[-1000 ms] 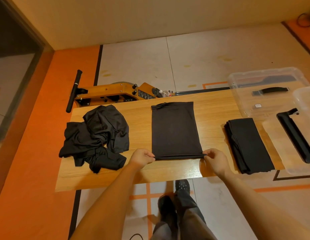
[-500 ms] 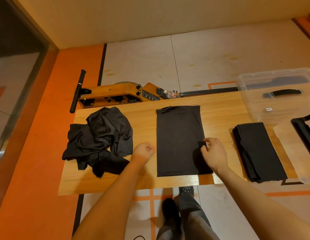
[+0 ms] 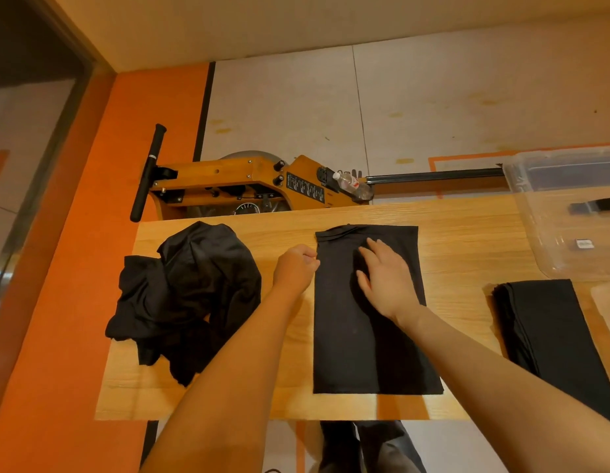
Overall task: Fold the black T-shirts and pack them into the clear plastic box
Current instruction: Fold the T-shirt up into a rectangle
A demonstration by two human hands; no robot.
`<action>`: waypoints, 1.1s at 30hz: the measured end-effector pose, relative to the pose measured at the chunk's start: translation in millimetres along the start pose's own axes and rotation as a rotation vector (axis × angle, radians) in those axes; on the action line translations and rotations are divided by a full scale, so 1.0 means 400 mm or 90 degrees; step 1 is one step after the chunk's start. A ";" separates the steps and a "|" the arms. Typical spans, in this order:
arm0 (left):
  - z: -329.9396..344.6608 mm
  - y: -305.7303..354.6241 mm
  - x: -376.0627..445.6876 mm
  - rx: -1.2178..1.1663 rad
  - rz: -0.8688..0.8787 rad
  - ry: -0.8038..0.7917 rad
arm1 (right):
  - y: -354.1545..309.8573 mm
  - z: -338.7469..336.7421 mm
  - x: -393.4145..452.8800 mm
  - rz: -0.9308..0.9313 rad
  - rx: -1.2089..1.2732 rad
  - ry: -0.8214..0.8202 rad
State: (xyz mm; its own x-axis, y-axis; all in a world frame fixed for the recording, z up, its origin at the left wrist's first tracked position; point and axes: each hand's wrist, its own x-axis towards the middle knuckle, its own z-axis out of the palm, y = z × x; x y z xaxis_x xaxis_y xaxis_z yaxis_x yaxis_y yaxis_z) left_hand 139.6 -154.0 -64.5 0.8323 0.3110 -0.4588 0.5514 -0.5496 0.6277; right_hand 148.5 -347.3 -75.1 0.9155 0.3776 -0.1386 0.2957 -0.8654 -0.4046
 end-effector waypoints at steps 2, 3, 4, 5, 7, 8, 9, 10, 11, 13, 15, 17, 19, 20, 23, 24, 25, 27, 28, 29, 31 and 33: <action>0.008 0.006 0.029 0.020 0.003 0.003 | 0.001 0.014 0.031 -0.022 -0.008 -0.026; 0.011 0.010 0.042 0.020 0.000 0.008 | 0.001 0.020 0.044 -0.028 -0.008 -0.037; 0.013 0.014 0.053 0.014 -0.006 0.012 | 0.002 0.027 0.057 -0.031 -0.009 -0.046; 0.014 0.020 0.064 0.005 -0.014 0.015 | 0.003 0.032 0.067 -0.034 -0.014 -0.050; 0.016 0.027 0.089 -0.018 -0.034 0.020 | 0.004 0.041 0.079 -0.037 -0.028 -0.044; 0.015 0.030 0.100 -0.035 -0.050 0.027 | 0.005 0.044 0.083 -0.034 -0.032 -0.035; 0.014 0.032 0.111 -0.061 -0.075 0.033 | 0.005 0.047 0.085 -0.028 -0.032 -0.027; 0.014 0.032 0.122 -0.099 -0.101 0.033 | 0.006 0.050 0.087 -0.021 -0.030 -0.020; 0.014 0.032 0.132 -0.142 -0.128 0.029 | 0.007 0.053 0.089 -0.016 -0.030 -0.016; 0.013 0.036 0.148 -0.209 -0.161 0.016 | 0.009 0.059 0.089 -0.014 -0.035 -0.016; 0.008 0.045 0.161 -0.244 -0.175 -0.002 | 0.012 0.064 0.090 -0.014 -0.037 -0.013; 0.006 0.052 0.171 -0.240 -0.178 -0.011 | 0.013 0.067 0.090 -0.011 -0.042 -0.012; 0.003 0.062 0.172 -0.219 -0.176 -0.020 | 0.012 0.070 0.092 -0.007 -0.045 -0.011; 0.002 0.065 0.172 -0.216 -0.176 -0.028 | 0.013 0.071 0.093 -0.005 -0.045 -0.009; -0.008 0.086 0.162 -0.203 -0.170 -0.078 | 0.016 0.073 0.096 -0.006 -0.047 -0.003; -0.011 0.093 0.159 -0.190 -0.169 -0.096 | 0.018 0.073 0.096 -0.008 -0.048 0.000; -0.013 0.097 0.158 -0.175 -0.167 -0.112 | 0.020 0.074 0.096 -0.010 -0.050 0.002; -0.014 0.101 0.159 -0.144 -0.159 -0.132 | 0.022 0.075 0.096 -0.013 -0.050 0.005; -0.014 0.101 0.160 -0.131 -0.153 -0.134 | 0.023 0.075 0.096 -0.014 -0.051 0.007; -0.013 0.100 0.162 -0.120 -0.142 -0.129 | 0.023 0.076 0.097 -0.014 -0.052 0.008; -0.011 0.098 0.164 -0.101 -0.119 -0.109 | 0.022 0.077 0.098 -0.013 -0.053 0.009; -0.010 0.097 0.166 -0.102 -0.112 -0.086 | 0.023 0.078 0.099 -0.011 -0.051 0.009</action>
State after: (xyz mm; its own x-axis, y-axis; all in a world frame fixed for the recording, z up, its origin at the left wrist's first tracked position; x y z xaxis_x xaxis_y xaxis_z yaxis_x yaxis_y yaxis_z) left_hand 216.5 -151.6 -68.3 0.7133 0.2785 -0.6432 0.6981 -0.3633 0.6169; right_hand 178.8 -330.0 -112.4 0.9133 0.3892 -0.1197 0.3324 -0.8824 -0.3329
